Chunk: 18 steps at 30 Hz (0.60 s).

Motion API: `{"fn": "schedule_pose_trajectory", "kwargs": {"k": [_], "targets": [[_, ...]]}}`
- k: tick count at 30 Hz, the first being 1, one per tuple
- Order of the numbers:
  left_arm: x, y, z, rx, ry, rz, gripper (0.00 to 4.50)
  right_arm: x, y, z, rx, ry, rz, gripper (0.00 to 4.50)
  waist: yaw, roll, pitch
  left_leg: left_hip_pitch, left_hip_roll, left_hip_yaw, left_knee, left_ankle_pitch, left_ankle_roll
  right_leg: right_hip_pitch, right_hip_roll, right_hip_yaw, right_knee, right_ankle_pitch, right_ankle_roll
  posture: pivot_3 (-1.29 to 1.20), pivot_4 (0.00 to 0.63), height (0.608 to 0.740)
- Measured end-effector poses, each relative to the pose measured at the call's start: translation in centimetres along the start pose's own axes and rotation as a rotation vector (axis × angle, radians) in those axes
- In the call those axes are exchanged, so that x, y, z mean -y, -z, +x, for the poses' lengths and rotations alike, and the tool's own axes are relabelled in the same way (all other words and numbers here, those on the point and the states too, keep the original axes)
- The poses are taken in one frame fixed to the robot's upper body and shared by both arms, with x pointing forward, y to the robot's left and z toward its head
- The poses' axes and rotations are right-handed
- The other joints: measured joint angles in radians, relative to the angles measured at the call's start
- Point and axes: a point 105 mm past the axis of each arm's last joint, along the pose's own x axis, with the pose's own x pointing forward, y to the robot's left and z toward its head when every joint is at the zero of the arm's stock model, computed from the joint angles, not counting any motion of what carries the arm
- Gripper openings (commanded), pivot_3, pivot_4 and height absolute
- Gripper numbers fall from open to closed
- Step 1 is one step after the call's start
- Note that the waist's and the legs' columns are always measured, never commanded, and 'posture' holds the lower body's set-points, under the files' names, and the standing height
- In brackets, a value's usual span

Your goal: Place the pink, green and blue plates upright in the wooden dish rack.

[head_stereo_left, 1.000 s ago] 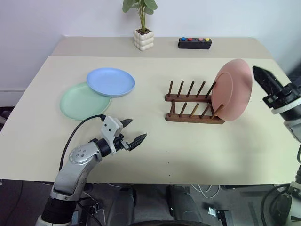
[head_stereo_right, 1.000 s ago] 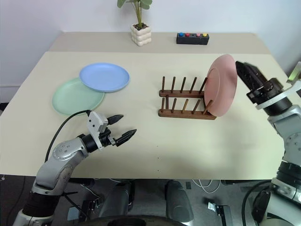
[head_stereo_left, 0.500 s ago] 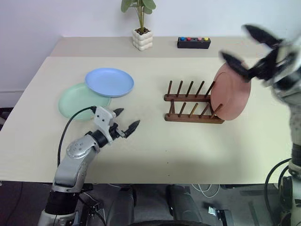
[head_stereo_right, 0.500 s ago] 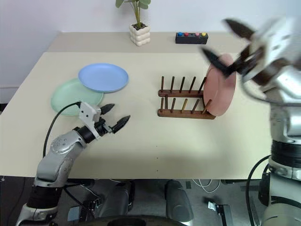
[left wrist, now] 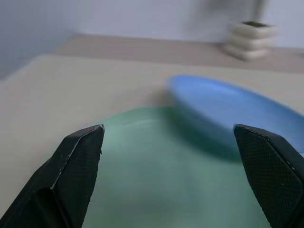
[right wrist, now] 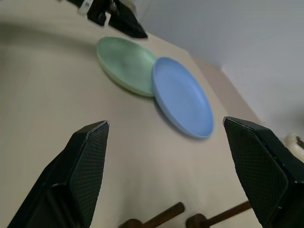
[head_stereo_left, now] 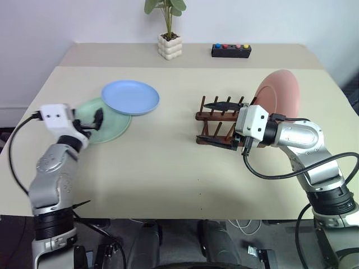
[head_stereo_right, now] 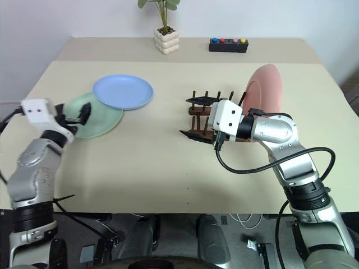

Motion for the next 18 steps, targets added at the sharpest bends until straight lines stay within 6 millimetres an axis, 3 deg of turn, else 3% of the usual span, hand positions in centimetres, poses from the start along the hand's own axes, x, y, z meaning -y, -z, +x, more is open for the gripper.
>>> {"fn": "schedule_pose_trajectory", "kwargs": {"k": [3,5,11,17,18], "targets": [[-3.8,0.2,0.0,-0.054,-0.178,-0.059,4.50,-0.1,0.1,0.0,-0.003,-0.008,-0.010,3.92,0.002,0.000,0.000,0.000,0.000,-0.001,0.001,0.000,0.000,0.001,0.000,-0.001,0.000,0.000,0.000,0.00,0.150,0.730],[-5.2,0.8,-0.3,-0.113,-0.245,-0.075,4.50,-0.2,0.2,0.0,-0.005,-0.013,-0.007,3.92,0.001,-0.001,0.000,0.000,0.000,-0.001,0.001,0.000,0.000,0.001,0.000,-0.001,0.000,0.000,0.000,0.00,0.150,0.730],[-4.1,4.5,-0.5,-0.323,-0.250,-0.105,4.50,-0.9,0.4,0.0,-0.005,-0.051,0.010,3.92,0.000,-0.001,0.000,0.000,0.000,-0.002,0.000,0.000,0.000,0.001,0.000,-0.002,0.000,0.000,0.000,0.00,0.150,0.730],[-2.9,4.6,0.0,-0.357,-0.218,-0.136,4.50,-1.5,0.7,0.0,-0.008,-0.065,0.027,3.92,-0.001,-0.002,0.000,0.000,0.000,-0.002,0.000,0.000,0.000,0.001,0.000,-0.002,0.000,0.000,0.000,0.00,0.150,0.730],[-2.7,4.7,0.0,-0.365,-0.216,-0.142,4.23,-1.5,0.7,0.0,-0.008,-0.065,0.027,3.96,-0.001,-0.002,0.000,0.000,0.000,-0.002,0.000,0.000,0.000,0.001,0.000,-0.002,0.000,0.000,0.000,0.00,0.150,0.730]]}}
